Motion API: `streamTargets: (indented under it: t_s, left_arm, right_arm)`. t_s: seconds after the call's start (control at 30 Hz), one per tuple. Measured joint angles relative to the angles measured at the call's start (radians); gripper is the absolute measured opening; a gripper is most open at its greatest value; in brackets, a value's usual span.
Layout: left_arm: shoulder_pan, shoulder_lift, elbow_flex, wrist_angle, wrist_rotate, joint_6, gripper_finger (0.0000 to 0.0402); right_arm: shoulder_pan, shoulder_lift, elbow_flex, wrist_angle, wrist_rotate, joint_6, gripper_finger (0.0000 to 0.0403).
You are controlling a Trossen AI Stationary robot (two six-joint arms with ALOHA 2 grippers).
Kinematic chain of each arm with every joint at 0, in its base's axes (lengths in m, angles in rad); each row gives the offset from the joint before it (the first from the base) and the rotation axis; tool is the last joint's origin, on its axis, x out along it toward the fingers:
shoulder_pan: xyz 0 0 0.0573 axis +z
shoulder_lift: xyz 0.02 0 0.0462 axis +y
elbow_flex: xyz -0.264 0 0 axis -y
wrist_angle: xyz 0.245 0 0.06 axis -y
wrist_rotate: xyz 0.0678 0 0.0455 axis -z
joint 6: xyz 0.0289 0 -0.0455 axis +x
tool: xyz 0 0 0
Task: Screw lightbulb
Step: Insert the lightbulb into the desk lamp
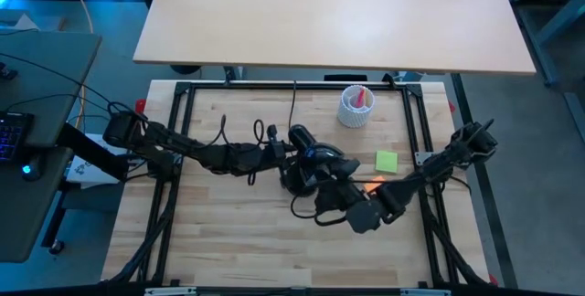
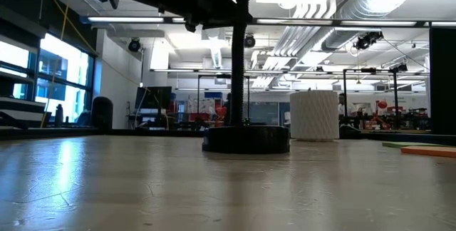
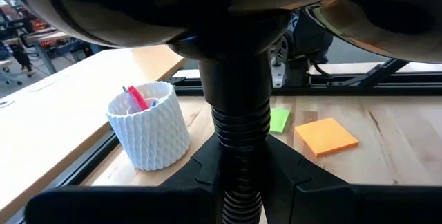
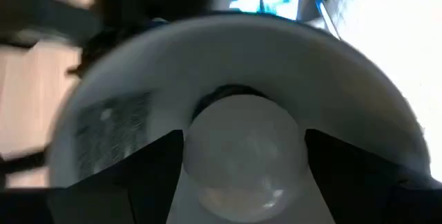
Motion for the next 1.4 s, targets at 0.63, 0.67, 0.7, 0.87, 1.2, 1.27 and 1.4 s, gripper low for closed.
streamTargets:
  t_s: [0.63, 0.67, 0.7, 0.87, 1.2, 1.27, 1.4]
  left_arm:
    - [-0.073, 0.002, -0.002, 0.019, -0.175, 0.088, 0.0052]
    - [-0.073, 0.002, -0.002, 0.019, -0.176, 0.090, 0.0052]
    - [-0.073, 0.002, -0.002, 0.018, -0.176, 0.090, 0.0052]
    - [-0.070, 0.002, -0.002, 0.014, -0.172, 0.075, 0.0052]
    - [-0.054, 0.002, -0.001, 0.004, -0.109, 0.038, 0.0052]
    - [-0.043, 0.001, -0.001, 0.001, -0.068, 0.022, 0.0052]
    - [-0.030, 0.000, -0.001, 0.001, -0.038, 0.011, 0.0052]
  right_arm:
    - [-0.018, 0.000, 0.000, 0.225, 0.046, 1.168, 0.0298]
    - [-0.017, -0.001, 0.000, 0.227, 0.047, 1.168, 0.0298]
    - [-0.012, -0.002, 0.000, 0.232, 0.047, 1.162, 0.0298]
    - [0.024, -0.011, 0.000, 0.284, 0.047, 0.997, 0.0298]
    - [0.094, -0.018, 0.000, 0.161, -0.004, 0.149, 0.0298]
    - [0.098, -0.018, 0.000, 0.066, -0.042, -0.021, 0.0298]
    - [0.078, -0.018, 0.000, -0.077, -0.101, -0.203, 0.0298]
